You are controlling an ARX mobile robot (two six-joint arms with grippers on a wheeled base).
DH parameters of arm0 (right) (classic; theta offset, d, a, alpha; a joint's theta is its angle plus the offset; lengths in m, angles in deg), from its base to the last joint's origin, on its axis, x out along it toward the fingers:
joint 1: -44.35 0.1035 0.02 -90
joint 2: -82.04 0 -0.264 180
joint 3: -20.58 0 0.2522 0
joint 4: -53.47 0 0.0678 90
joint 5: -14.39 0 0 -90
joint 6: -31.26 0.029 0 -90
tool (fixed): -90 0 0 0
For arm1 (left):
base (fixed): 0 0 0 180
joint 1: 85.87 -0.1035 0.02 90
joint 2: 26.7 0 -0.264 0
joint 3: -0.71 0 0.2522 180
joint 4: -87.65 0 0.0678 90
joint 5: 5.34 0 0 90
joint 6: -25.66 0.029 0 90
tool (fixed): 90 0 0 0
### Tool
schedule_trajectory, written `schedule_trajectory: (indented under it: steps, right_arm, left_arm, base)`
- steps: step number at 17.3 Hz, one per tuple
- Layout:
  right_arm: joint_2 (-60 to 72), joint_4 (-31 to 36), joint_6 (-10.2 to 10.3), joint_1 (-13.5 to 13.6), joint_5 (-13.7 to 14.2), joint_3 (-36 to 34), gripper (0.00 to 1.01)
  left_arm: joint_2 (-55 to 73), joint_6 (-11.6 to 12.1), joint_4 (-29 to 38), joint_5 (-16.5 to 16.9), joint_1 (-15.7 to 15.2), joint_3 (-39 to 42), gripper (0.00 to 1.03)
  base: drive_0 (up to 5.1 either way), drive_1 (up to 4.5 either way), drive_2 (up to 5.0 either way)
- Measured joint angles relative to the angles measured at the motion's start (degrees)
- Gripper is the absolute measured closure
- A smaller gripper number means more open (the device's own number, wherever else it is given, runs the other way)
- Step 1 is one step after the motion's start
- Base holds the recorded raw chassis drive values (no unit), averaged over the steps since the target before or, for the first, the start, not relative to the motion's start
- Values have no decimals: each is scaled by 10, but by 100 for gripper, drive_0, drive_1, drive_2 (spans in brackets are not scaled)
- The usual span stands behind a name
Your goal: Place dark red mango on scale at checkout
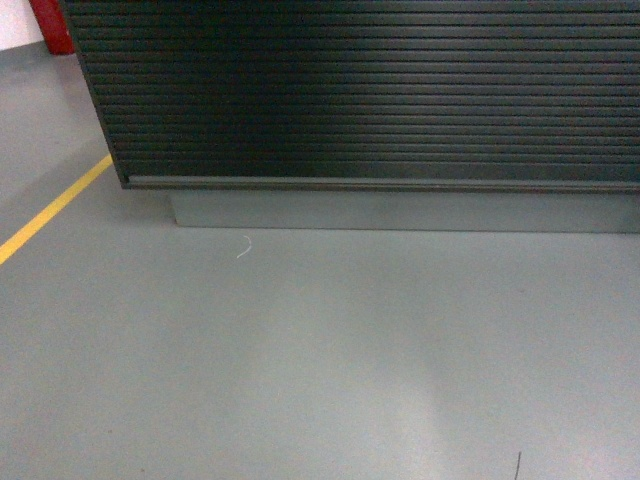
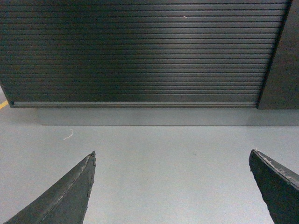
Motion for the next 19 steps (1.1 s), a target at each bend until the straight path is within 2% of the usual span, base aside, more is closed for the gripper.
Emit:
schedule_trajectory:
  steps: [19]
  right_arm:
    - [0,-2,0,0,0,0,3]
  left_arm:
    - [0,0,1,1,0,0,5]
  base:
    - [-2,423,-426]
